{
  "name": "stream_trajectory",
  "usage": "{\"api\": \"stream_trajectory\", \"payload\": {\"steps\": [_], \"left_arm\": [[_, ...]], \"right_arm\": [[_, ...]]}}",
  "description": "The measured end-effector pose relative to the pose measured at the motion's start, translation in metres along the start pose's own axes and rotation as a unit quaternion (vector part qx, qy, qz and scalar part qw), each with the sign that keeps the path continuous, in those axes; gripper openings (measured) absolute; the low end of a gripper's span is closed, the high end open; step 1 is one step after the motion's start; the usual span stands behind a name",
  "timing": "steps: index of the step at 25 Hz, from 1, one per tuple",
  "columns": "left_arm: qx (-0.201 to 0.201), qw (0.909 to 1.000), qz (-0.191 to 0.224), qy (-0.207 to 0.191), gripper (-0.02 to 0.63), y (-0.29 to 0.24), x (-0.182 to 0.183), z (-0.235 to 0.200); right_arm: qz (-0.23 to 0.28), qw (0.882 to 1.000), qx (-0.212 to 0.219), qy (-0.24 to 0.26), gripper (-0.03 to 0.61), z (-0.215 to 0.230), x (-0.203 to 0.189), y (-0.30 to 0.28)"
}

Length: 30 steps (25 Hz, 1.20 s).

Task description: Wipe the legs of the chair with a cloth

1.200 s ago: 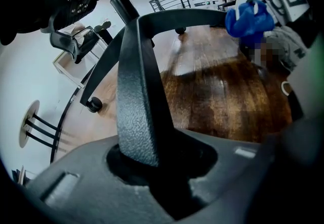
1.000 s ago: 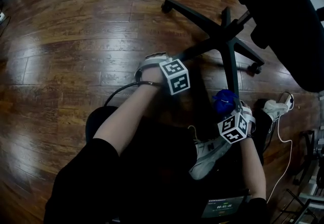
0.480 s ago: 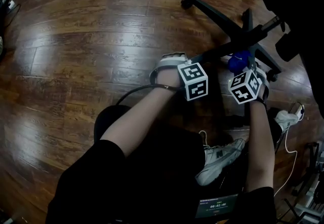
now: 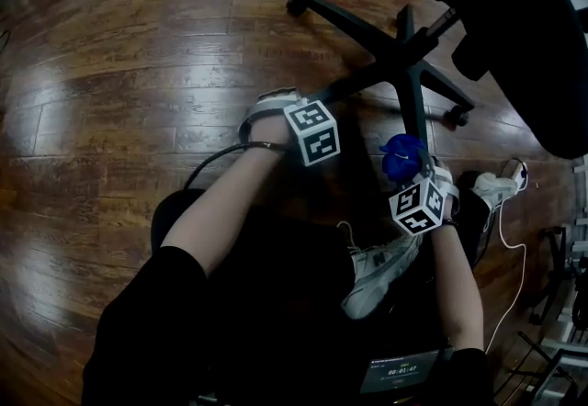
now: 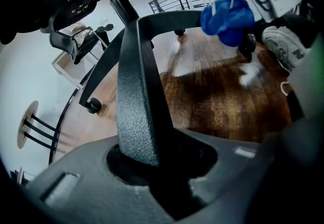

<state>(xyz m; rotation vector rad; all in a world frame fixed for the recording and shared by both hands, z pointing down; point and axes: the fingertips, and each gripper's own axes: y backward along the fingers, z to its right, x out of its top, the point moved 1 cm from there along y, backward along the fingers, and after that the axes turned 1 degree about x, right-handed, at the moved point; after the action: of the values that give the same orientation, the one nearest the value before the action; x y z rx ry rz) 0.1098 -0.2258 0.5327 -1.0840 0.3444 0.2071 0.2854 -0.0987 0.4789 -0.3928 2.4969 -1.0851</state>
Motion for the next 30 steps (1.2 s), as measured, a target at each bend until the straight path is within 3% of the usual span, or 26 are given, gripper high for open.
{"api": "stream_trajectory", "payload": {"steps": [4, 9, 13, 18, 21, 26, 30], "left_arm": [[-0.005, 0.9999, -0.007, 0.007, 0.114, -0.002, -0.002, 0.003], [-0.009, 0.9999, -0.003, 0.009, 0.115, -0.001, 0.004, 0.0], [-0.003, 0.9999, -0.004, 0.016, 0.115, 0.001, 0.003, -0.009], [-0.002, 0.9999, -0.009, 0.007, 0.115, 0.002, 0.005, 0.001], [0.001, 1.0, -0.005, 0.0, 0.115, 0.003, 0.004, 0.0], [0.015, 0.9999, -0.006, 0.005, 0.115, 0.002, -0.002, -0.006], [0.032, 0.9995, -0.002, -0.002, 0.115, 0.0, 0.0, -0.005]], "right_arm": [[-0.016, 0.999, 0.031, 0.013, 0.097, -0.038, -0.03, 0.02], [-0.037, 0.998, 0.049, 0.011, 0.095, -0.031, -0.032, 0.016], [-0.025, 0.999, 0.023, 0.03, 0.095, 0.022, 0.008, -0.017], [0.001, 0.999, -0.028, 0.016, 0.095, 0.092, 0.056, -0.056], [0.011, 0.998, -0.054, 0.023, 0.095, 0.113, 0.077, -0.068], [0.039, 0.999, -0.035, 0.009, 0.095, 0.103, 0.079, -0.057], [0.024, 1.0, -0.011, 0.013, 0.093, 0.053, 0.04, -0.029]]}}
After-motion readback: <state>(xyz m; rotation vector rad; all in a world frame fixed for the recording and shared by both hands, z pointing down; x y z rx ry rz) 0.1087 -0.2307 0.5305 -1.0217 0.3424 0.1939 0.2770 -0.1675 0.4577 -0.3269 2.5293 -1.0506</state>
